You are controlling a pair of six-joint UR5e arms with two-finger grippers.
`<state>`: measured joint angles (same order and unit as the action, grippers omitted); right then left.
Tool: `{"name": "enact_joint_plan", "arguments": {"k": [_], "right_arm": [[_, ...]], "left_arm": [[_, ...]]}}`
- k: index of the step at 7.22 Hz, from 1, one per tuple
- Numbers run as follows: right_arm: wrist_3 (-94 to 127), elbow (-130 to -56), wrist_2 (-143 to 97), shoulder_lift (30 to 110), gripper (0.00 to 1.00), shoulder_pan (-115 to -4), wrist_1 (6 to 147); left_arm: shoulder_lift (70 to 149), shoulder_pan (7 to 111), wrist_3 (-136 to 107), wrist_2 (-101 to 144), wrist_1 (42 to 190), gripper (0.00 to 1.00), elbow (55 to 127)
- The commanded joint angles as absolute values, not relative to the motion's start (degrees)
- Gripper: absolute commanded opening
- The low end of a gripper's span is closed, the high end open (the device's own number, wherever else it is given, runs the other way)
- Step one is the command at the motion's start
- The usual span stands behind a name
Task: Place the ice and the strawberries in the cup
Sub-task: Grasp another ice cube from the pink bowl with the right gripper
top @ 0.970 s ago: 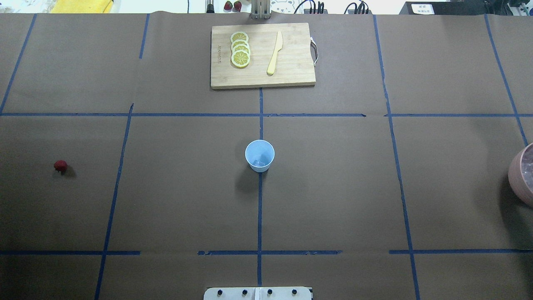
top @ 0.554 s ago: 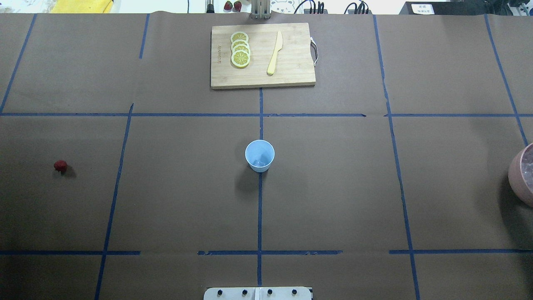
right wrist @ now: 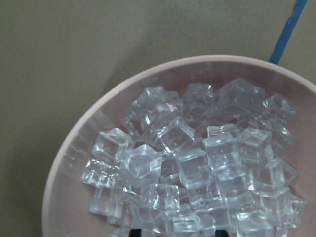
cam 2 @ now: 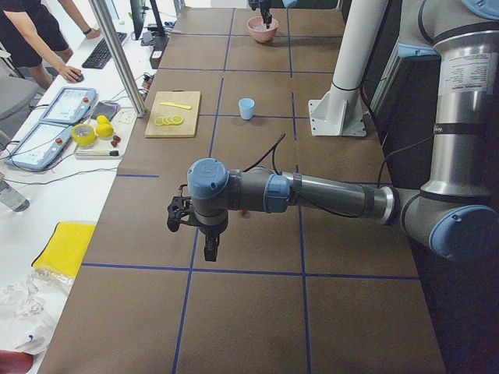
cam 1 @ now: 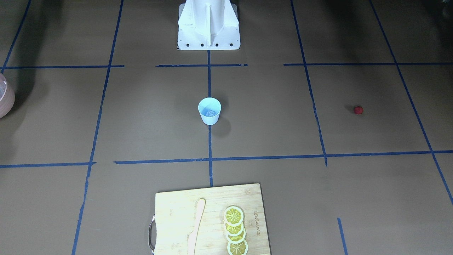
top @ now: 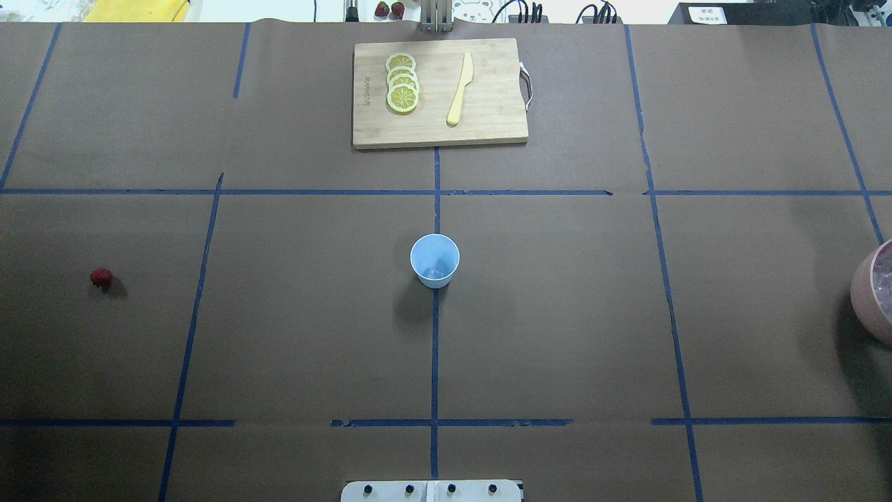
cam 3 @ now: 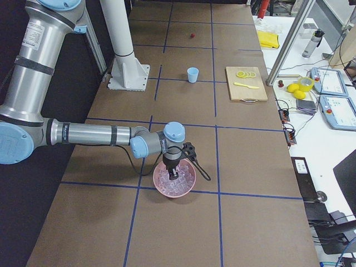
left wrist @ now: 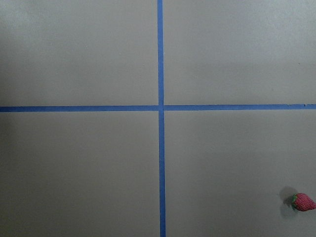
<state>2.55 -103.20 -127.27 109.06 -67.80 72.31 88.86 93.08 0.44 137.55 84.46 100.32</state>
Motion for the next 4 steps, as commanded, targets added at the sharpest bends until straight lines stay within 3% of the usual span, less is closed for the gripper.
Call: {"name": "enact_joint_plan", "arguments": {"k": [1, 4], "right_arm": [[2.55, -103.01, -127.27, 109.07, 0.58, -67.68, 72.33], [2.55, -103.01, -127.18, 109.07, 0.55, -67.68, 72.33]], "left_arm": [[88.86, 93.08, 0.44, 137.55, 84.46, 1.0, 100.37], [88.86, 93.08, 0.44, 137.55, 84.37, 1.0, 100.37]]}}
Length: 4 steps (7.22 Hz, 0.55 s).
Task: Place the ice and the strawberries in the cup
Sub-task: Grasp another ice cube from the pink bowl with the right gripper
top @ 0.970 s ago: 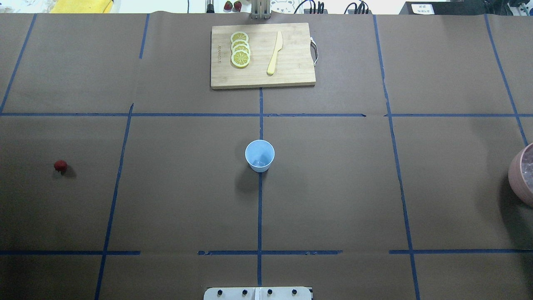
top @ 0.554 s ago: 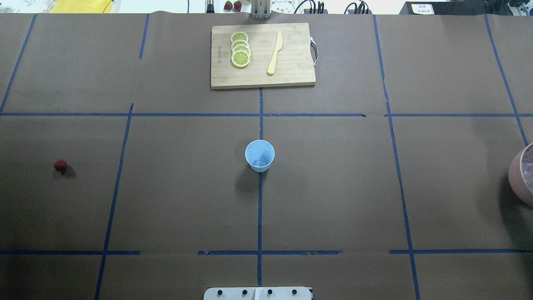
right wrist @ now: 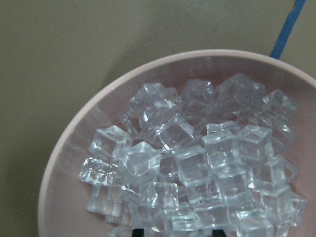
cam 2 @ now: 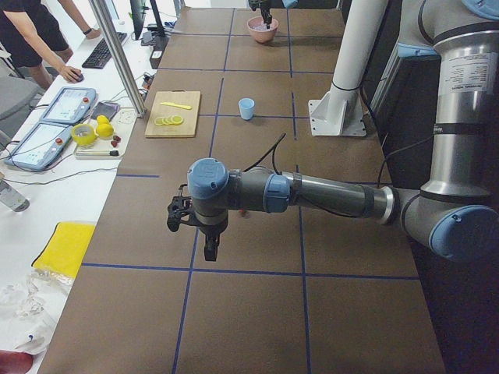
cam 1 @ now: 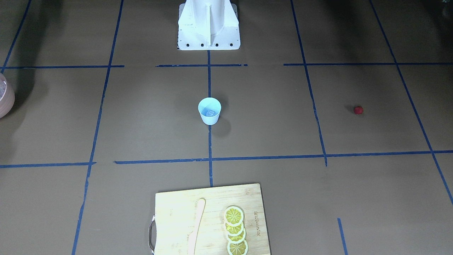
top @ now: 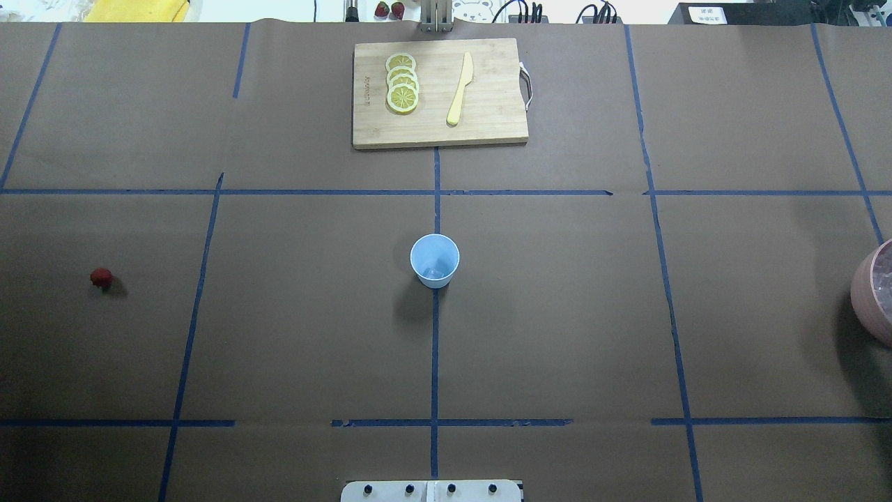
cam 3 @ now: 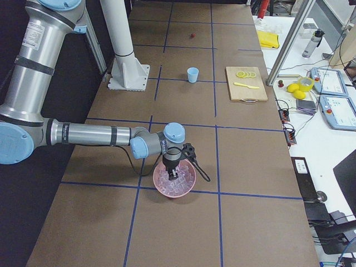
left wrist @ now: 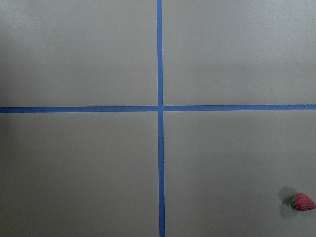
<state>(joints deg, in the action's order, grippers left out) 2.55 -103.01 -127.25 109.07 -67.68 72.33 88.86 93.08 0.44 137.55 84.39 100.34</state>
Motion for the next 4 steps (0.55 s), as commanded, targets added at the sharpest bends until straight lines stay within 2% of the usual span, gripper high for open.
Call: {"name": "enact_joint_plan", "arguments": {"k": [1, 3, 4], "right_arm": [[2.55, -103.01, -127.18, 109.07, 0.55, -67.68, 72.33], [2.64, -102.4, -127.18, 108.98, 0.55, -67.59, 72.33], [2.64, -102.39, -127.18, 108.9, 0.49, -67.59, 72.33]], "left_arm": [[88.86, 93.08, 0.44, 137.55, 84.37, 1.0, 100.37], [88.95, 93.08, 0.44, 137.55, 84.37, 1.0, 100.46], [88.95, 93.08, 0.44, 137.55, 84.29, 1.0, 100.72]]}}
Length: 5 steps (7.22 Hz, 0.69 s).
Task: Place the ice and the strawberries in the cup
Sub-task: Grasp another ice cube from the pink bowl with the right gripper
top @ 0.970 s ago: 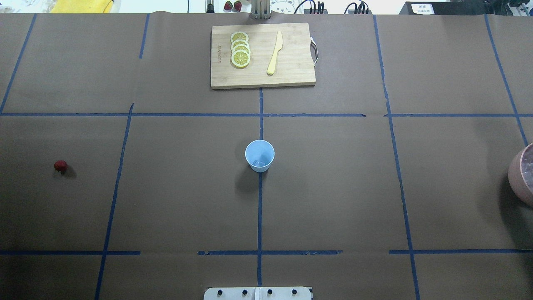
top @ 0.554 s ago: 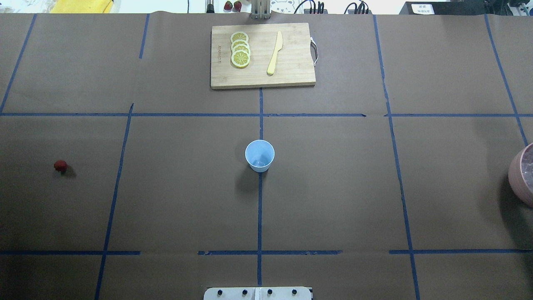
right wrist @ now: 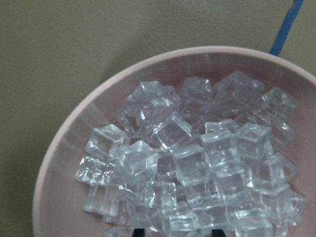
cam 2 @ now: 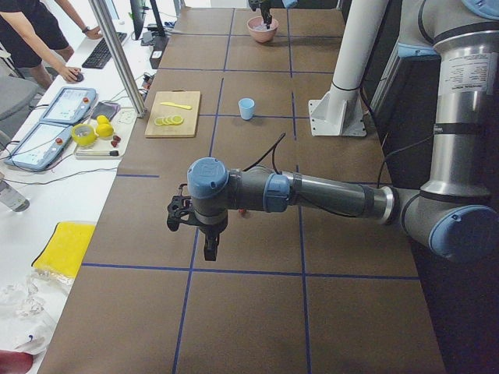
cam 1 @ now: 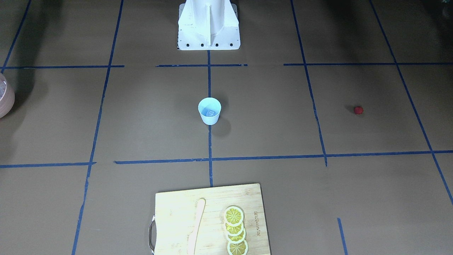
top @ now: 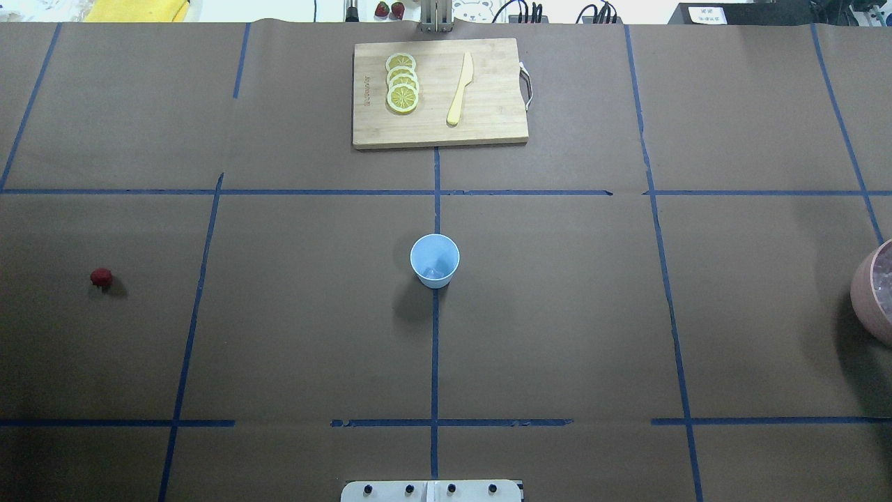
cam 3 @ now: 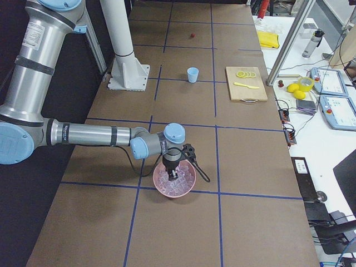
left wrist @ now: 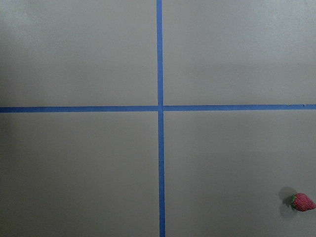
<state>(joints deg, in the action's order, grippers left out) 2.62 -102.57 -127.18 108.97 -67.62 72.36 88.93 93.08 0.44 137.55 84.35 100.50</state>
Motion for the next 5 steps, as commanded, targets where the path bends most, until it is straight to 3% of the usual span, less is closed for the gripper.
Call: {"name": "enact_joint_plan", "arguments": {"k": [1, 2, 4, 5], "right_arm": [[2.55, -102.39, -127.18, 108.9, 0.31, -67.59, 72.25], [2.03, -102.48, -127.09, 108.9, 0.04, -67.5, 72.25], [1.67, -104.22, -127.96, 108.46, 0.0, -67.59, 72.77], [1.67, -108.5, -129.62, 108.72, 0.0, -68.72, 75.3]], "left_arm": [[88.95, 93.08, 0.44, 137.55, 84.2, 1.0, 100.72], [88.95, 93.08, 0.44, 137.55, 84.2, 1.0, 100.72], [88.95, 93.08, 0.44, 137.55, 84.2, 1.0, 100.64], [88.95, 93.08, 0.44, 137.55, 84.11, 1.0, 100.63]]}}
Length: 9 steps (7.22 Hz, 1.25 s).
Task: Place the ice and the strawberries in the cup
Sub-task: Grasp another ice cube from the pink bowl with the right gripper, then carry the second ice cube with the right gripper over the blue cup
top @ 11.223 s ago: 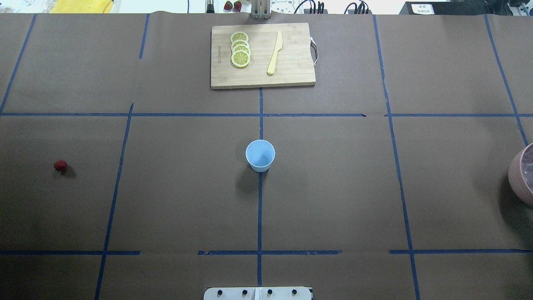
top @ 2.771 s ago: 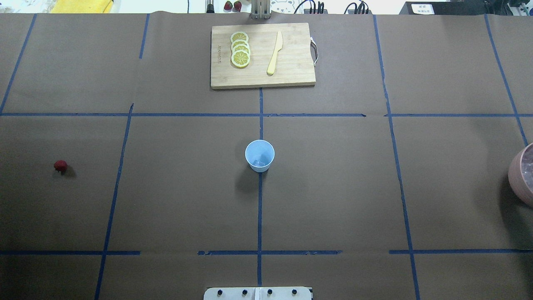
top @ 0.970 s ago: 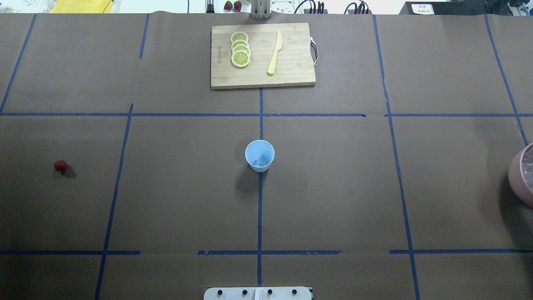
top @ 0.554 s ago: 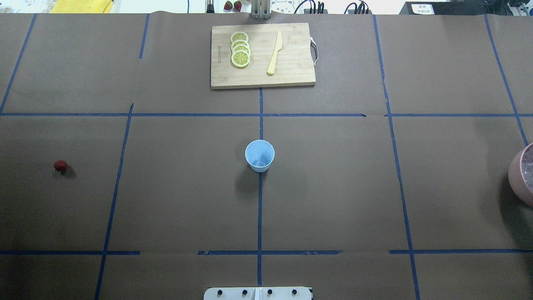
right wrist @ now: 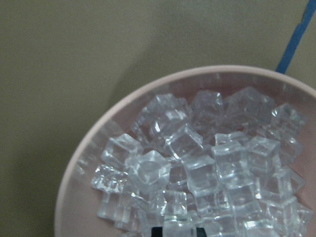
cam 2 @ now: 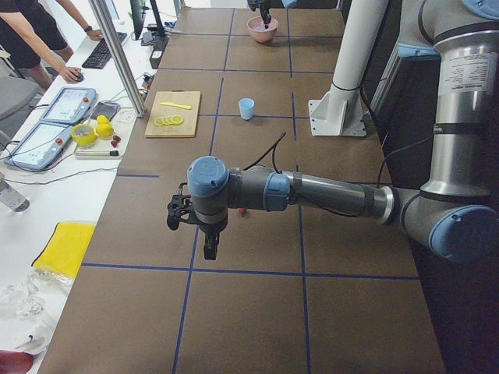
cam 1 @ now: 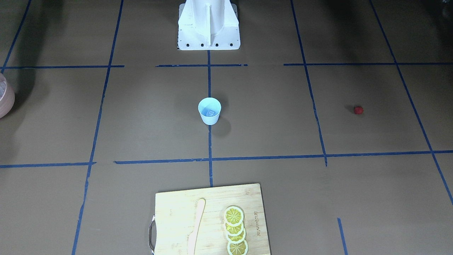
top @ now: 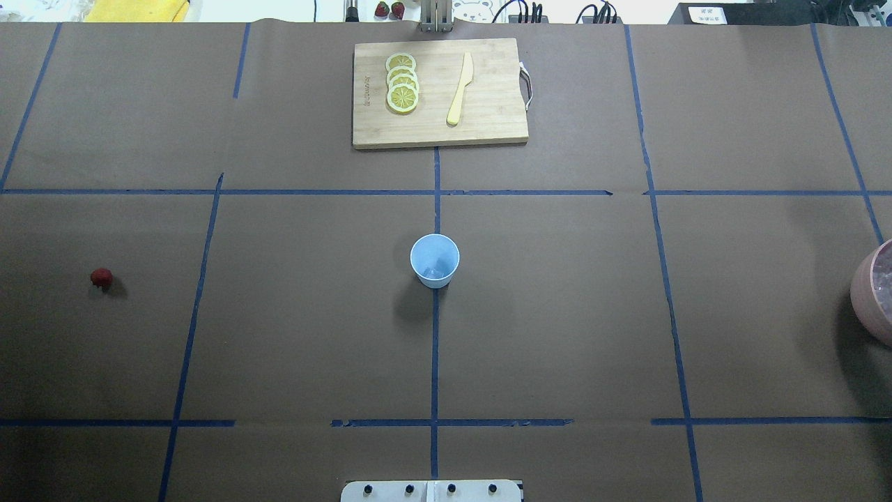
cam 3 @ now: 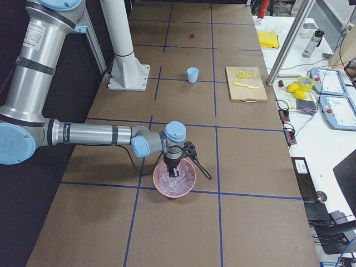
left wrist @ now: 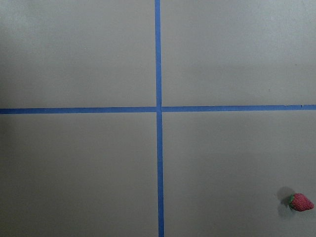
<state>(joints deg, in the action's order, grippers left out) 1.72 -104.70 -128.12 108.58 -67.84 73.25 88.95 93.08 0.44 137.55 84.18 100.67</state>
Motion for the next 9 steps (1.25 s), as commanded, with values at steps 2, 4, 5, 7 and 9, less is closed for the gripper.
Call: {"name": "enact_joint_plan", "arguments": {"k": [2, 4, 5, 7, 9], "right_arm": [[1.58, -122.18, -131.75, 107.76, 0.0, -72.5, 91.32], [3.06, -125.85, -133.41, 92.21, 0.0, -74.18, 107.23], [3.95, -125.08, -134.2, 81.67, 0.0, -71.92, 116.36], [16.72, -121.14, -133.86, 65.28, 0.0, -62.71, 123.83], [32.17, -114.73, -131.68, 54.29, 0.0, -53.4, 123.4]], "left_arm": [[88.95, 93.08, 0.44, 137.55, 83.94, 1.0, 100.63], [88.86, 93.08, 0.44, 137.55, 83.76, 1.0, 100.55], [88.77, 93.08, 0.44, 138.16, 83.76, 1.0, 100.55], [88.86, 93.08, 0.44, 138.34, 83.76, 1.0, 99.58], [88.95, 92.99, 0.44, 138.25, 83.76, 1.0, 99.4]]}}
